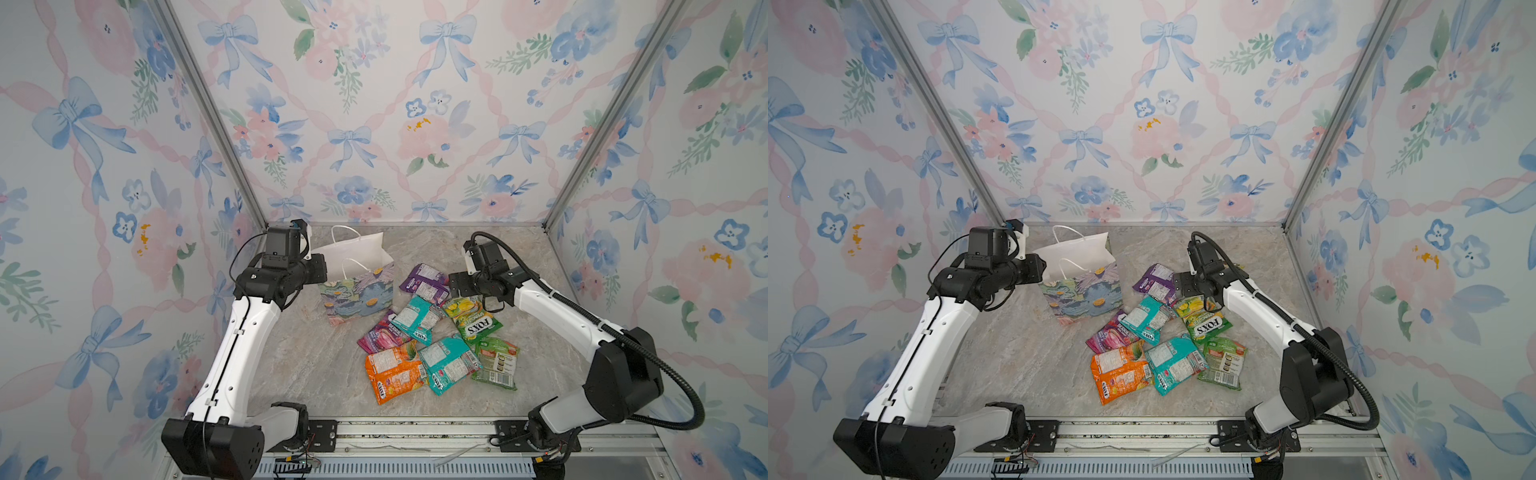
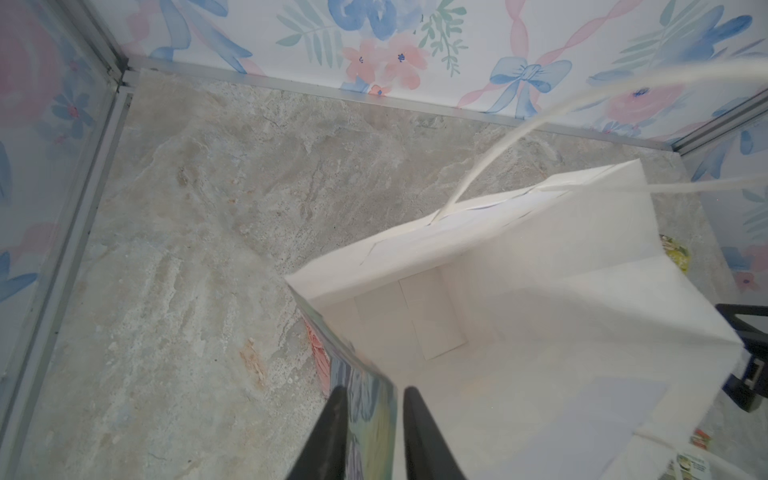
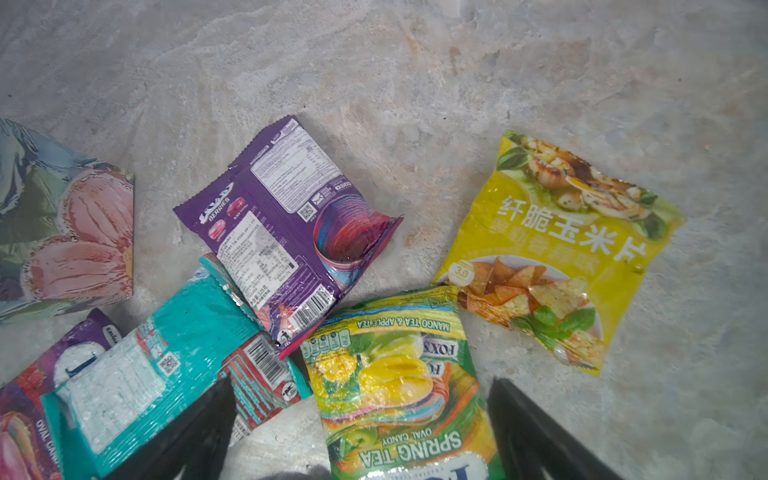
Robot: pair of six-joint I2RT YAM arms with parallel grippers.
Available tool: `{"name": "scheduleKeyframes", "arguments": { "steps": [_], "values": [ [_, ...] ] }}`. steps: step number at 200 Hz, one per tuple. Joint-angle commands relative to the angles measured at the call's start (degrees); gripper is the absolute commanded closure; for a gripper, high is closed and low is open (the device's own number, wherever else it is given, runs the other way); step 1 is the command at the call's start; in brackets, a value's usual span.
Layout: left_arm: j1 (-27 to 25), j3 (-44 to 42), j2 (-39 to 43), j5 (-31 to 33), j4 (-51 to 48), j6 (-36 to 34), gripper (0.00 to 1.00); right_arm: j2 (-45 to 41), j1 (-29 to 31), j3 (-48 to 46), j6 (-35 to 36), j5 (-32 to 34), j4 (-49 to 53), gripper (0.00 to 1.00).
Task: Place the snacks into the paper bag
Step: 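Grasp the paper bag's top edge with the left gripper and lift it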
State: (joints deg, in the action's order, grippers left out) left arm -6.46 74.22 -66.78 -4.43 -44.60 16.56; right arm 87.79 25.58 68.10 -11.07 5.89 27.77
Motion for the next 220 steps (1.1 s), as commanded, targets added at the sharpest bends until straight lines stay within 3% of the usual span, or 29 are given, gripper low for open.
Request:
{"name": "scheduleKeyframes", "arguments": {
  "steps": [1, 17, 39, 68, 128, 179, 220],
  "values": [
    [-0.29, -1.96, 4.35, 2.57, -0.89, 1.81, 0.49, 1.58, 0.06, 2.49, -0.1, -6.09, -2.97, 0.04],
    [-0.31, -1.42, 5.65, 4.02, -1.33, 0.08, 0.29, 2.98, -0.27, 3.75, -1.4, -10.21, -3.73, 0.03],
    [-0.26, 1.4, 5.47, 5.29, -1.3, -3.57, 0.21, 3.89, -0.38, 4.92, -3.17, -13.26, -4.66, 0.03],
    [-0.2, 8.61, 1.49, 0.49, -1.28, -10.3, 0.22, 2.84, -0.67, 3.9, -4.91, -15.16, -6.84, 0.03],
    [-0.4, 14.2, -9.26, -0.75, -1.55, -23.22, 0.23, -3.88, -2.53, 1.3, -6.39, -14.55, -6.71, 0.03],
    [-1.57, 16.3, -14.28, 5.49, -2.2, -29.74, 0.23, -9.23, -3.7, -0.33, -8.66, -11.89, -7.63, 0.03],
    [-1.52, 18.1, -15.68, 3.86, -2.1, -32.5, 0.23, -9.52, -3.69, -0.15, -9.93, -11.23, -8.59, 0.03]
  ]
}}
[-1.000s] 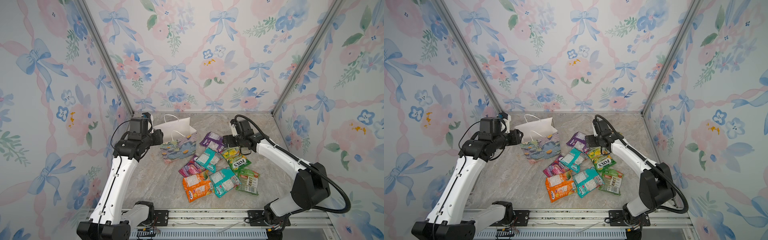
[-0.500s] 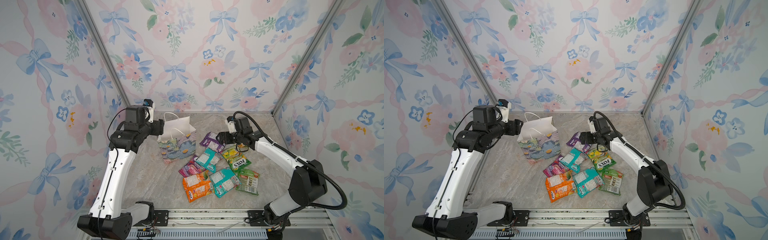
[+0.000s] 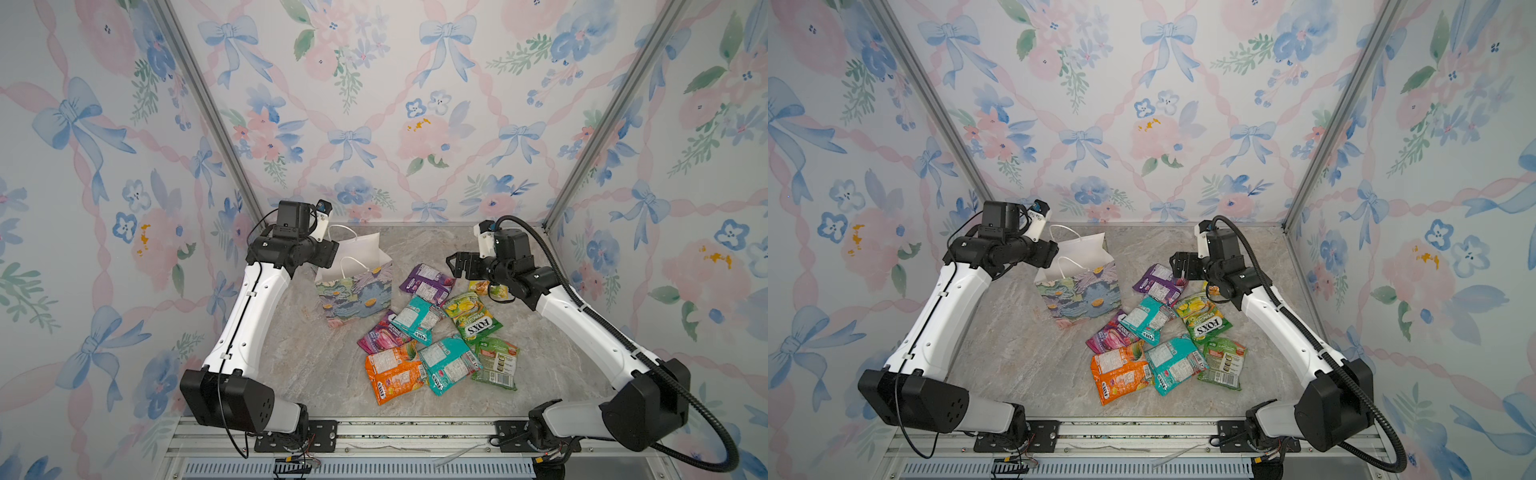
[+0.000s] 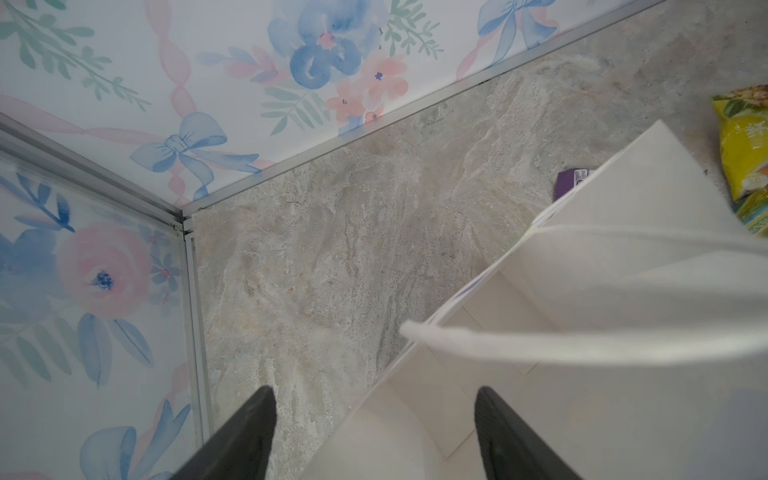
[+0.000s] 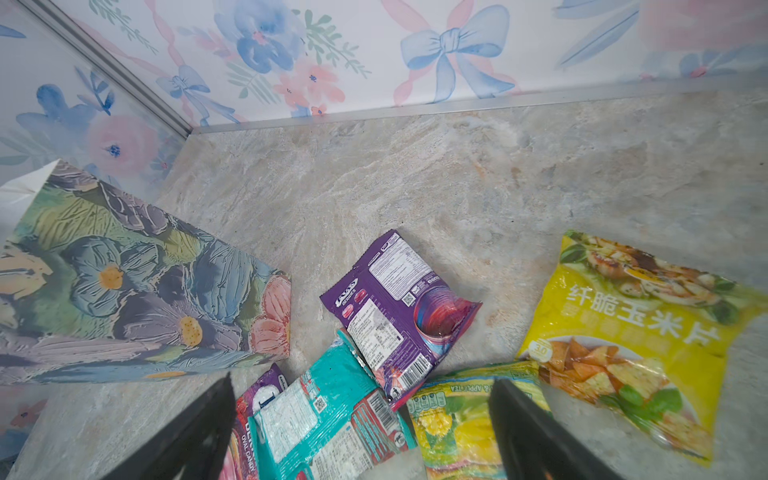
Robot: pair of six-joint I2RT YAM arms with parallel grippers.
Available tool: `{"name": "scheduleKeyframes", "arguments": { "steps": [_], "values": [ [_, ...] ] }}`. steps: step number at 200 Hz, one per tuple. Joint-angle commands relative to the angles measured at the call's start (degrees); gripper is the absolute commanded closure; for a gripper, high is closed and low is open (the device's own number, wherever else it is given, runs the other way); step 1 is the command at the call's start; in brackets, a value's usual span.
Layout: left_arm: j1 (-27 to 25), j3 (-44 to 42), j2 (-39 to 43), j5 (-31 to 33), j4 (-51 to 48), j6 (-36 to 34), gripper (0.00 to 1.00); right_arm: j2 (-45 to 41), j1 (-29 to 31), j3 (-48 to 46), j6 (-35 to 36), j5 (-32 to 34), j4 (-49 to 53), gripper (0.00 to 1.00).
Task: Place the snacks into the paper bag
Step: 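Grasp the paper bag's top edge with the left gripper and lift it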
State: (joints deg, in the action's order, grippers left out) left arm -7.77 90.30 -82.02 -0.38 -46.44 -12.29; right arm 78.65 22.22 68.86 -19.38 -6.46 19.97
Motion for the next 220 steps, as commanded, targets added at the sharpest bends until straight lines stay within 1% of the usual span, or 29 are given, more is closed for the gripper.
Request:
{"name": "scheduleKeyframes", "arguments": {
  "steps": [1, 61, 93, 108, 176, 200, 220],
  "values": [
    [-0.22, 2.0, -0.52, -0.25, -0.25, -3.67, 0.22, -0.37, -0.33, -0.96, -1.67, 1.11, -0.75, 0.03],
    [-0.19, 1.74, -3.53, -3.72, -0.59, -4.59, 0.21, 0.98, 0.18, -0.24, -1.75, 0.03, -0.68, 0.03],
    [-0.23, 2.37, -4.9, -3.25, -0.58, -4.9, 0.24, 1.1, 0.37, -0.44, -1.48, -0.07, -0.9, 0.03],
    [-0.23, 3.25, -5.86, -4.01, -0.64, -4.84, 0.26, 1.24, 0.35, -0.35, -0.99, -0.2, -0.74, 0.03],
    [-0.23, 3.63, -7.79, -4.04, -0.61, -4.43, 0.39, 1.94, 0.45, 0.32, 0.0, -0.12, -0.63, 0.03],
    [-0.26, 3.77, -7.46, -1.19, -0.59, -3.57, 0.53, 1.89, 0.47, 0.31, -0.09, -0.05, -0.86, 0.03],
    [-0.27, 3.23, -6.19, -1.6, -0.59, -2.74, 0.62, 2.05, 0.63, 0.15, -0.22, 0.0, -0.84, 0.03]
  ]
}}
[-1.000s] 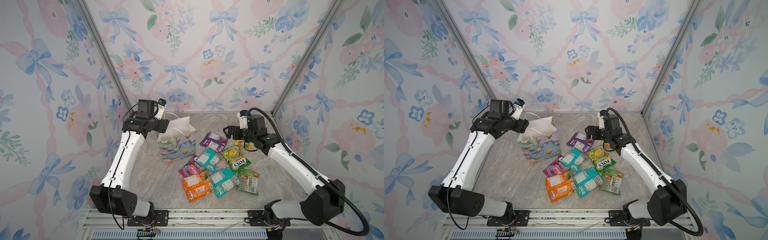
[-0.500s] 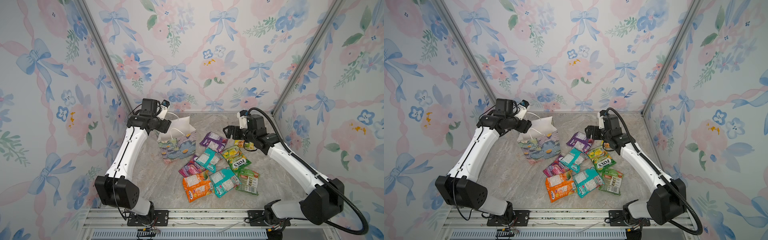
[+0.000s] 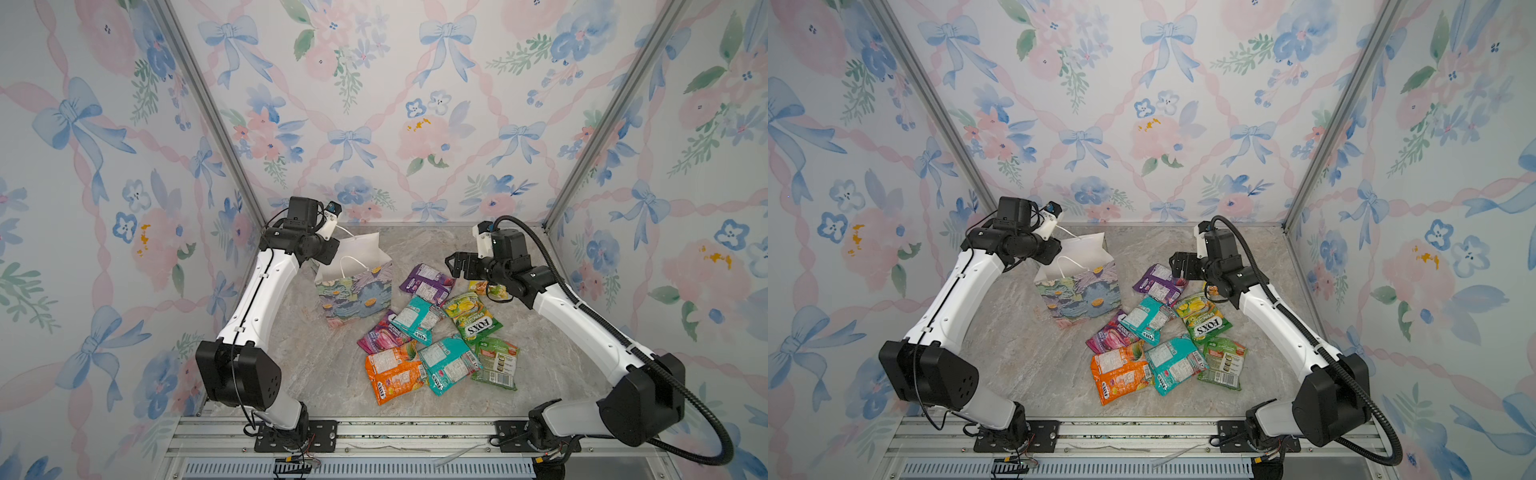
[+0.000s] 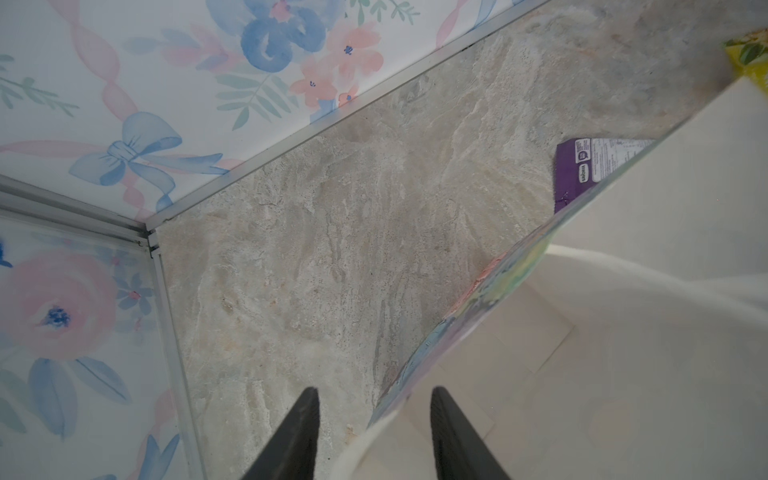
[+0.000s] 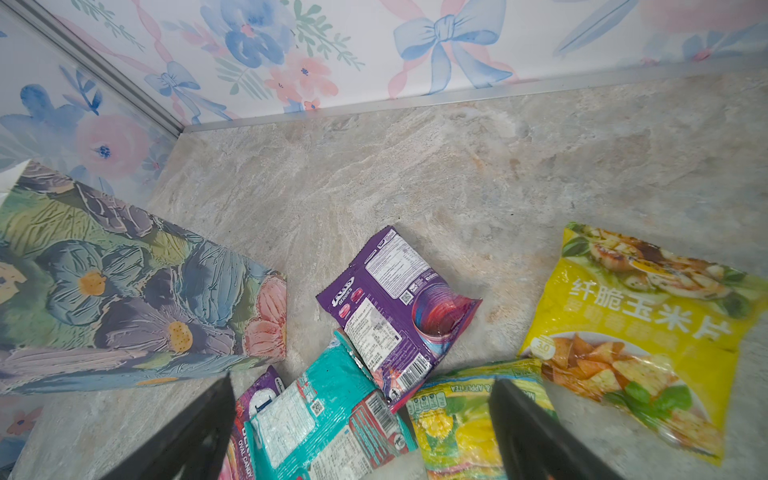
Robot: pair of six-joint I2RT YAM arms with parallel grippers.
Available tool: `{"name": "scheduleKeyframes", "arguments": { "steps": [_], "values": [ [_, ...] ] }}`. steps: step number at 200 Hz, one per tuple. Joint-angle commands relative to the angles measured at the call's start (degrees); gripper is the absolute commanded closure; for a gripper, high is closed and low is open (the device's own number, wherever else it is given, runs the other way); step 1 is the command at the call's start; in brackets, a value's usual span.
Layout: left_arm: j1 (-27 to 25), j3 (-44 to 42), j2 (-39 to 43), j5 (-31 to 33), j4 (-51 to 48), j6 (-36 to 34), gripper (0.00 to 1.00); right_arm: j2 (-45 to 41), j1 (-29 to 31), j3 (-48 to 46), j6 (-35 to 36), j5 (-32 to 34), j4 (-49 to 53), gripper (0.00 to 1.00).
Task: Place the snacks into the paper bag
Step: 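Grasp the paper bag's top edge with the left gripper and lift it, then stand the paper bag upright with the left gripper, opening faces up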
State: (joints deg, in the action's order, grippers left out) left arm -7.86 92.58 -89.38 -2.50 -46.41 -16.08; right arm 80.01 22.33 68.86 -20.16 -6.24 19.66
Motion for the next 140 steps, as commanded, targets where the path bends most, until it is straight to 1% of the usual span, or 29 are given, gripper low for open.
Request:
{"name": "scheduleKeyframes", "arguments": {
  "steps": [1, 26, 51, 66, 96, 134, 140],
  "values": [
    [-0.2, 0.9, 1.2, 0.46, -0.61, 1.04, 0.63, 0.69, 0.52, 0.1, 0.56, -0.15, -0.52, 0.03],
    [-0.48, -0.17, 2.49, 0.07, -0.65, 1.91, 0.72, 0.98, 0.52, 0.25, 0.74, 0.04, -0.35, 0.03],
    [-0.58, -0.65, 4.04, 1.14, -0.7, 3.19, 0.92, 1.44, 0.55, 0.57, 0.7, 0.01, -0.45, 0.03],
    [-0.58, -1.55, 5.27, 1.53, -0.63, 3.43, 1.0, 1.84, 0.59, 0.74, 0.66, -0.09, -0.64, 0.03],
    [-0.58, -3.36, 6.92, 4.12, -1.04, 4.86, 1.0, 2.87, 0.56, 1.01, 0.56, -0.62, -0.81, 0.03],
    [-0.58, -7.06, 8.64, 2.97, -1.84, 7.9, 1.0, 3.63, 0.7, 1.36, 0.56, -0.88, -0.53, 0.03],
    [-0.58, -7.52, 8.6, 3.09, -1.84, 8.46, 0.95, 3.58, 0.72, 1.45, 0.48, -0.88, -0.7, 0.03]
  ]
}}
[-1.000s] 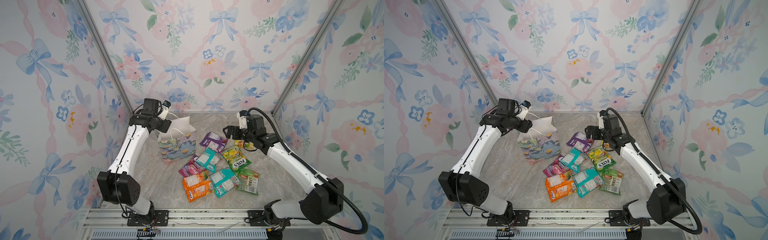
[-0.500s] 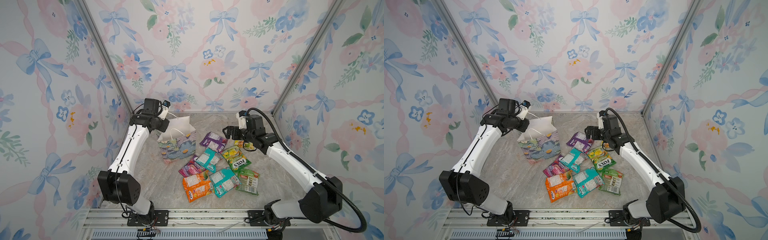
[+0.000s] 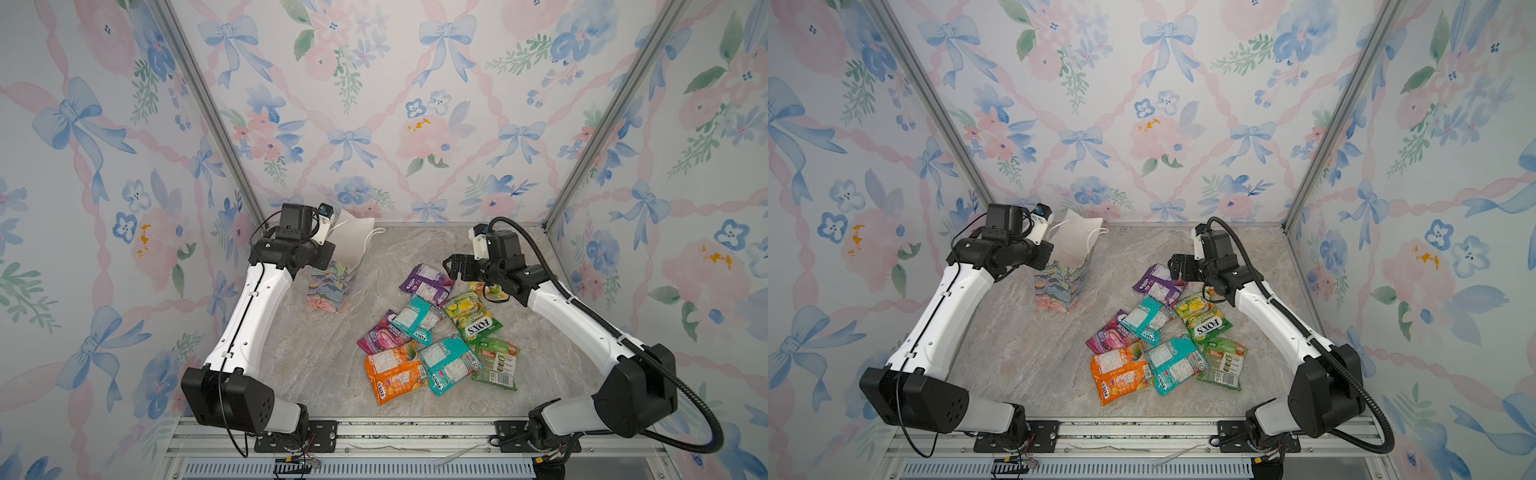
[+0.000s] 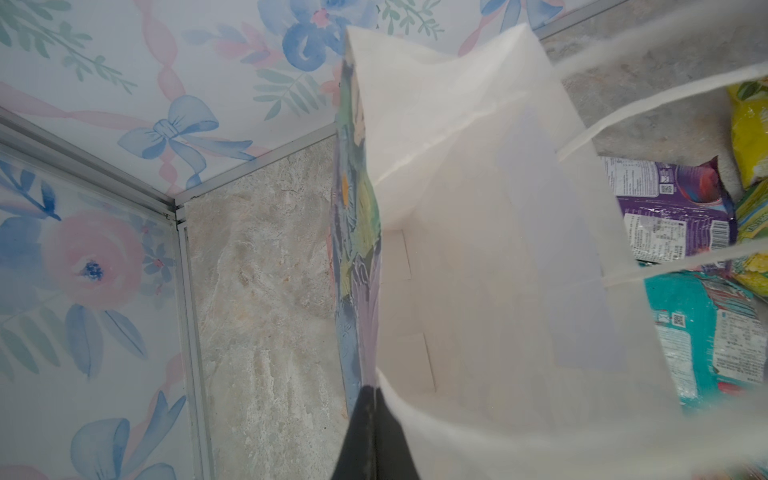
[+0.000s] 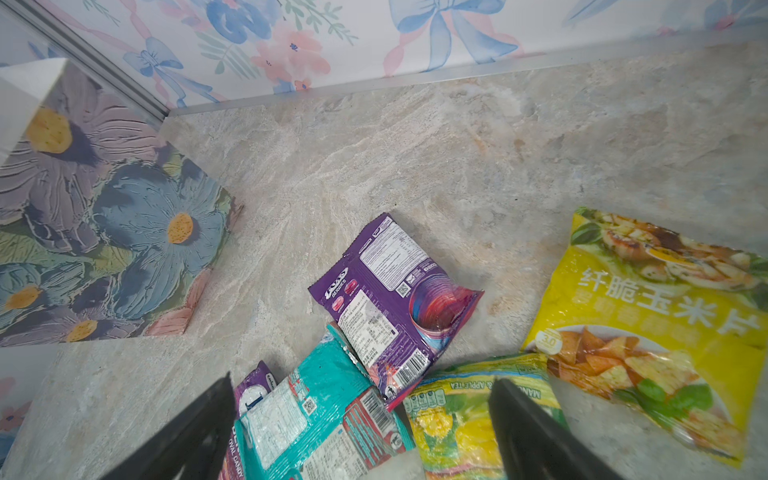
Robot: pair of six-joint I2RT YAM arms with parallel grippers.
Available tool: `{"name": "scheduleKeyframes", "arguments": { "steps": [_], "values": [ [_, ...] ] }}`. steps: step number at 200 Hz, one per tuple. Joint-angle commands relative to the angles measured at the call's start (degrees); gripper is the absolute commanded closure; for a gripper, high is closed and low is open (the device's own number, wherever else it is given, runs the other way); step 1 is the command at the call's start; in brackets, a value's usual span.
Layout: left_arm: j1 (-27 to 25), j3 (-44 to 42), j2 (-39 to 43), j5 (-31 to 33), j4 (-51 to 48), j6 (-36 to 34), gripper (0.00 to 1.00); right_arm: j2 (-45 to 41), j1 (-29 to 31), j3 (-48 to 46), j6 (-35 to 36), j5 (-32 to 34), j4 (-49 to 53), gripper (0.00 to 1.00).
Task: Place the snacks into the paper bag
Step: 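Stand the paper bag upright with the left gripper, opening faces up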
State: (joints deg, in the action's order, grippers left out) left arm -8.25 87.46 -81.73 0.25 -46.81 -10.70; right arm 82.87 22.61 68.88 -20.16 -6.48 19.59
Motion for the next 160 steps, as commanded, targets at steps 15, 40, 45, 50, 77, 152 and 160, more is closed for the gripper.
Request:
{"name": "scheduleKeyframes", "arguments": {
  "steps": [15, 40, 45, 50, 77, 152, 160],
  "values": [
    [-0.19, -2.66, 0.41, 1.29, -1.66, 4.51, 0.67, 0.89, 0.57, 1.51, 0.37, -0.72, -0.72, 0.03],
    [0.1, -1.29, -0.89, 2.49, -1.78, 4.99, 0.43, 1.06, 0.68, 2.2, 0.21, -0.65, 0.16, 0.03],
    [0.18, -0.61, -1.28, 2.91, -1.78, 5.19, 0.39, 0.91, 0.78, 2.2, 0.21, -0.57, 0.33, 0.03],
    [0.33, 0.02, -1.7, 3.64, -1.72, 5.4, 0.37, 0.82, 0.92, 2.15, 0.21, -0.39, 0.48, 0.03],
    [1.14, 3.64, -4.37, 7.33, -1.71, 6.95, 0.36, -0.47, 1.18, 0.86, -0.27, 0.85, 0.27, 0.03],
    [4.28, 8.63, -6.76, 5.26, -1.45, 10.03, 0.39, -0.96, 1.13, 0.22, 0.08, 1.68, 0.53, 0.03],
    [4.54, 9.1, -6.76, 3.78, -1.45, 10.2, 0.39, -0.87, 1.13, 0.29, 0.19, 1.73, 0.53, 0.03]
  ]
}}
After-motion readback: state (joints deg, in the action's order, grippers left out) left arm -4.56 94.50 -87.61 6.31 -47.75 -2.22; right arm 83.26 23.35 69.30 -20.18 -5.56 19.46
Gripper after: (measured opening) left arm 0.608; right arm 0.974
